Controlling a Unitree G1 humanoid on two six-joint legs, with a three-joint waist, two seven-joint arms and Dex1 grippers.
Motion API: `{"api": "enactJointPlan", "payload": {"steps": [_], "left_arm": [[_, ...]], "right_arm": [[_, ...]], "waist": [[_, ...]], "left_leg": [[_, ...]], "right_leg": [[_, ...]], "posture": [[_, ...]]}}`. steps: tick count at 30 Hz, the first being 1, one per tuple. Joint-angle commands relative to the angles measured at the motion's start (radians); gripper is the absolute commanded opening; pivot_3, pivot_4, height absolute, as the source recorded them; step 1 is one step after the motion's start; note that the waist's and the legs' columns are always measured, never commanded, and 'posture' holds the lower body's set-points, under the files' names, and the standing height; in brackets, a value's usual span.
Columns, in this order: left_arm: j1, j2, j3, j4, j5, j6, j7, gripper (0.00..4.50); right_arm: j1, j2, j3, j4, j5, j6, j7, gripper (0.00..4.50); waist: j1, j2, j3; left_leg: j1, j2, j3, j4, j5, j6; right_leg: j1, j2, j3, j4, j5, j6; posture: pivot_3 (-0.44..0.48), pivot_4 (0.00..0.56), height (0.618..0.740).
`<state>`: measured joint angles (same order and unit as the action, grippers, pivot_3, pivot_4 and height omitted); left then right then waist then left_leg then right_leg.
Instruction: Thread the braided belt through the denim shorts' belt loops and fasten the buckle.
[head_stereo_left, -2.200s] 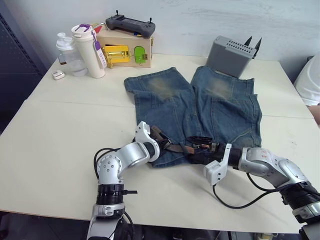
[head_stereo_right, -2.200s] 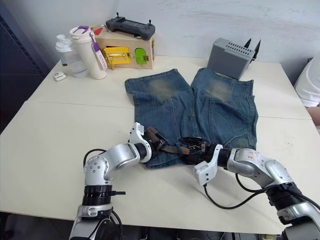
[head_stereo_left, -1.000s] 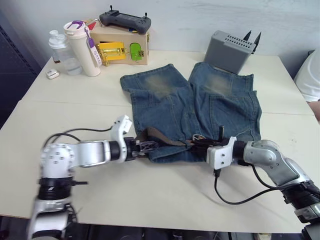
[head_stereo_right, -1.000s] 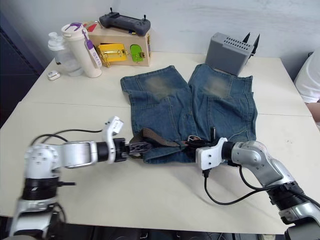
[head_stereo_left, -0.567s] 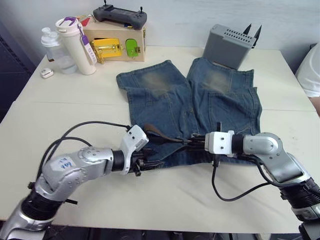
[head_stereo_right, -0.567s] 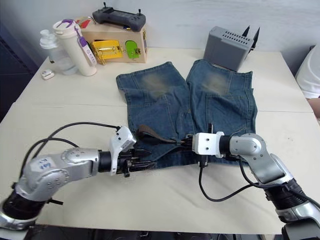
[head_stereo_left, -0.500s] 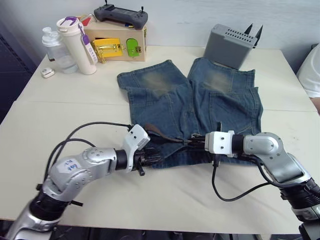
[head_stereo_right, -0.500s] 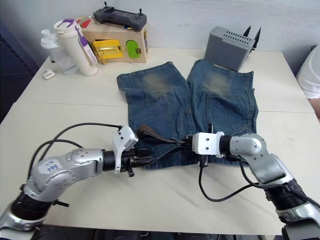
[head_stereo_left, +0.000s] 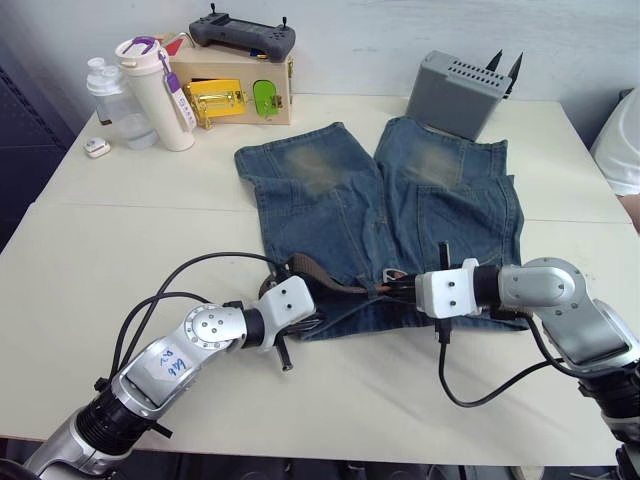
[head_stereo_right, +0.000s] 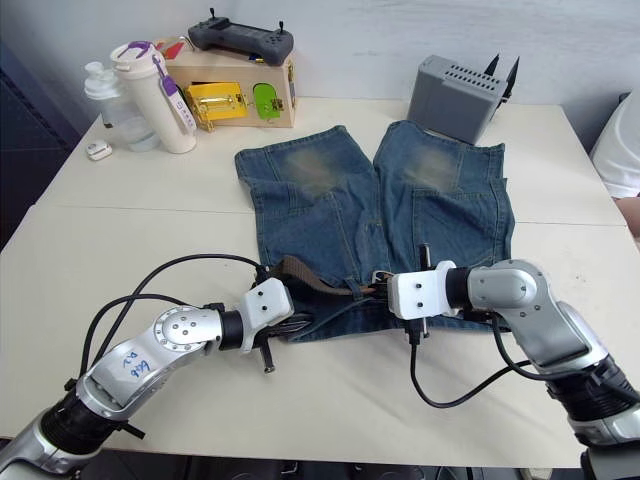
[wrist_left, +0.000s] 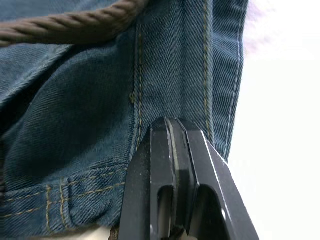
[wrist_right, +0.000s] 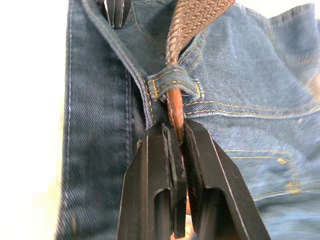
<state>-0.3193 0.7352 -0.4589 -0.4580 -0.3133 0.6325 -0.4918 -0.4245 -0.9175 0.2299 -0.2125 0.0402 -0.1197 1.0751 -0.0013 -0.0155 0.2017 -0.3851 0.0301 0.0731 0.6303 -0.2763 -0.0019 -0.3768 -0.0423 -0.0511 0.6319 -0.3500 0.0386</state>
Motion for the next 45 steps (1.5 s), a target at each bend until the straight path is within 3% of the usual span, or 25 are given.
{"api": "enactJointPlan", "payload": {"steps": [1,5,10,15,20,29,34,36,40,45], "left_arm": [[0.076,0.07,-0.092,0.111,0.113,0.047,-0.057,0.06],[0.087,0.08,-0.121,0.141,0.185,0.029,-0.09,0.06],[0.105,0.062,-0.122,0.157,0.24,0.014,-0.115,0.06],[0.128,0.086,-0.11,0.14,0.274,-0.008,-0.145,0.06],[0.165,0.125,-0.081,0.114,0.28,-0.04,-0.178,0.06],[0.182,0.136,0.018,0.194,0.264,-0.175,-0.238,0.06],[0.163,0.085,0.152,0.215,0.128,-0.179,-0.306,0.06],[0.15,0.108,0.177,0.274,0.134,-0.22,-0.347,0.06],[0.118,0.131,0.289,0.299,0.009,-0.158,-0.449,1.41],[-0.023,0.187,0.558,0.297,-0.406,0.212,-0.582,3.58]], "right_arm": [[-0.041,-0.075,-0.08,0.012,-0.025,-0.094,0.03,0.0],[-0.106,-0.117,-0.11,0.096,-0.048,-0.196,0.028,0.0],[-0.143,-0.146,-0.134,0.205,-0.087,-0.299,0.021,0.0],[-0.213,-0.201,-0.142,0.433,-0.223,-0.51,-0.077,0.0],[-0.261,-0.238,-0.145,0.585,-0.246,-0.609,-0.11,0.0],[-0.253,-0.227,-0.116,0.561,-0.106,-0.578,0.017,0.0],[-0.242,-0.197,-0.105,0.506,-0.083,-0.548,0.045,0.0],[-0.249,-0.184,-0.101,0.501,-0.085,-0.54,0.048,0.0],[-0.264,-0.172,-0.097,0.488,-0.081,-0.53,0.066,0.0],[-0.298,-0.162,-0.1,0.44,-0.054,-0.479,0.098,0.0]], "waist": [[0.0,0.0,0.0],[-0.009,0.002,-0.003],[-0.022,0.003,-0.005],[-0.028,0.008,-0.008],[-0.03,0.007,-0.011],[-0.038,0.008,-0.011],[-0.047,0.008,-0.011],[-0.049,0.006,-0.01],[-0.052,0.005,-0.009],[-0.047,0.0,0.001]], "left_leg": [[0.0,0.0,0.0,0.0,0.0,0.0],[0.005,0.0,0.001,0.0,0.0,0.0],[0.023,0.001,0.001,-0.004,-0.002,0.003],[0.027,0.0,0.003,-0.005,-0.002,0.003],[0.031,0.0,0.004,-0.009,-0.001,0.002],[0.033,0.002,0.005,-0.015,0.002,-0.004],[0.033,0.003,0.005,-0.015,0.003,-0.005],[0.033,0.003,0.005,-0.015,0.003,-0.005],[0.03,0.002,0.005,-0.015,0.004,-0.008],[0.022,0.002,0.005,-0.013,0.008,-0.01]], "right_leg": [[0.0,0.0,0.0,0.0,0.0,0.0],[0.004,0.0,0.001,0.002,0.0,0.0],[0.018,0.0,0.002,0.005,-0.002,-0.004],[0.02,0.0,0.004,0.006,-0.002,-0.004],[0.02,0.0,0.004,0.009,-0.004,-0.007],[0.017,0.003,0.005,0.014,-0.007,-0.012],[0.016,0.003,0.005,0.016,-0.007,-0.012],[0.015,0.003,0.005,0.017,-0.007,-0.012],[0.01,0.003,0.006,0.021,-0.007,-0.012],[-0.001,0.003,0.005,0.027,-0.007,-0.012]], "posture": [[0.0,0.15,0.735],[0.0,0.15,0.735],[0.0,0.15,0.735],[0.0,0.15,0.735],[0.0,0.15,0.735],[0.0,0.15,0.735],[0.0,0.15,0.735],[0.0,0.15,0.735],[0.0,0.15,0.735],[0.0,0.15,0.735]]}}
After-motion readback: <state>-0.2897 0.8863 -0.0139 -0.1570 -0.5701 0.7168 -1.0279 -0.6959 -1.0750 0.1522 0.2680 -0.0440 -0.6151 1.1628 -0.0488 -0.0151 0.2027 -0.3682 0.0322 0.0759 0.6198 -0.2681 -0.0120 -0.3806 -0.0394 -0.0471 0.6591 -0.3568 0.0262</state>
